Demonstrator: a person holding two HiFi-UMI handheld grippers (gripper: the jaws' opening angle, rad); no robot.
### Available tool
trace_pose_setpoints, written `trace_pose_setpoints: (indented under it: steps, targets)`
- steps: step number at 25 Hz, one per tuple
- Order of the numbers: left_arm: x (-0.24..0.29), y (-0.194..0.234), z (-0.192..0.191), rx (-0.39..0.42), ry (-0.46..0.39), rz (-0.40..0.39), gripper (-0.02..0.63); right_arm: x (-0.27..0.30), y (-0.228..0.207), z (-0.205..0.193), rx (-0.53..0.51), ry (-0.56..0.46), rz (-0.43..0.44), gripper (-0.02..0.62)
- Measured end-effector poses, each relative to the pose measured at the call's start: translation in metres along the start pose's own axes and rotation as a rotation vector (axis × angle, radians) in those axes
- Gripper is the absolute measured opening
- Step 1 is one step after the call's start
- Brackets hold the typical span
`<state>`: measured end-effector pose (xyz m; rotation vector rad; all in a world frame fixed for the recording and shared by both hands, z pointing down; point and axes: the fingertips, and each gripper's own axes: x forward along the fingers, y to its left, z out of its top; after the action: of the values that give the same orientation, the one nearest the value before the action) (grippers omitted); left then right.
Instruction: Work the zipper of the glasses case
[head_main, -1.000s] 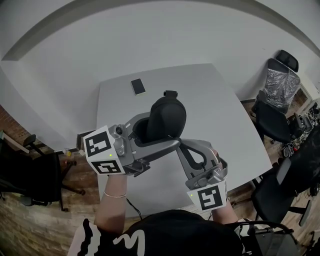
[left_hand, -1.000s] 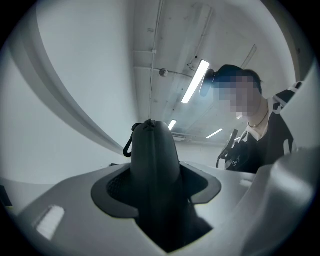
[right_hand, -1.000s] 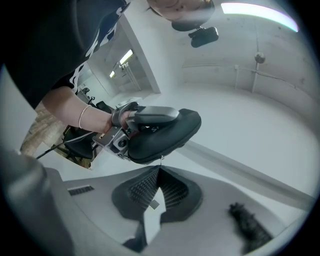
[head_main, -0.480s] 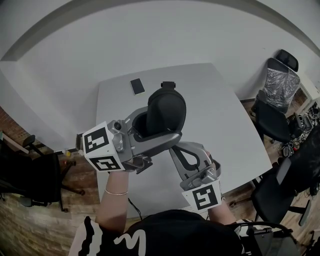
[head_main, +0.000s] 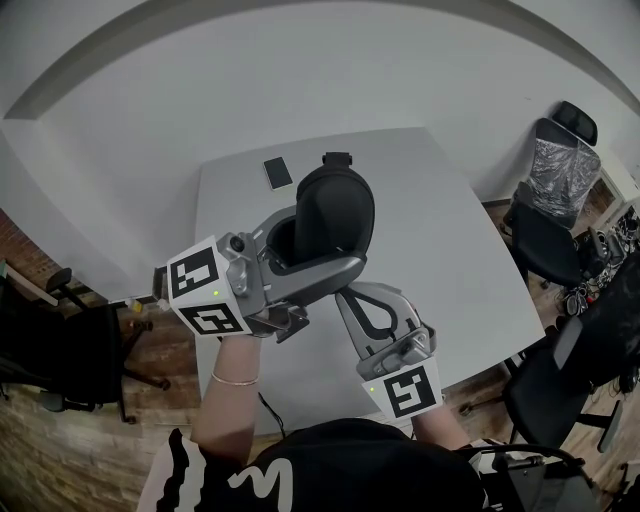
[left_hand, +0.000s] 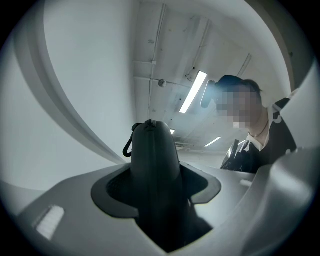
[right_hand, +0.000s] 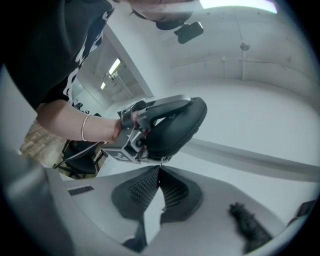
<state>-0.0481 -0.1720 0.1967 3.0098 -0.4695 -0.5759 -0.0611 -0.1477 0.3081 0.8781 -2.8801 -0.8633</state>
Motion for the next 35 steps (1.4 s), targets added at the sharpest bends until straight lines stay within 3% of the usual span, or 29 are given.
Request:
trace_pose_setpoints:
  steps: [11, 17, 22, 27, 31, 35]
  targets:
    - [0.003, 0.0, 0.002, -0.007, -0.035, 0.001, 0.272, 0.007, 0.011, 0.002, 0.115, -0.027, 0.027, 0.005]
    - [-0.001, 0.004, -0.001, 0.027, -0.021, 0.058, 0.273, 0.012, 0.017, -0.004, 0.229, -0.009, 0.045, 0.005]
    - [-0.009, 0.006, 0.003, 0.12, -0.024, 0.14, 0.278, 0.015, 0.016, -0.004, 0.345, -0.024, 0.032, 0.005]
    - [-0.038, 0.011, 0.021, 0.242, -0.082, 0.291, 0.278, 0.008, 0.012, -0.014, 0.386, 0.013, 0.016, 0.005]
    - [-0.06, 0.016, 0.011, 0.303, -0.079, 0.417, 0.278, -0.003, -0.019, -0.019, 0.407, 0.028, -0.078, 0.005]
    - [-0.073, 0.018, -0.022, 0.316, -0.013, 0.488, 0.279, -0.012, -0.052, -0.008, 0.392, -0.005, -0.164, 0.005]
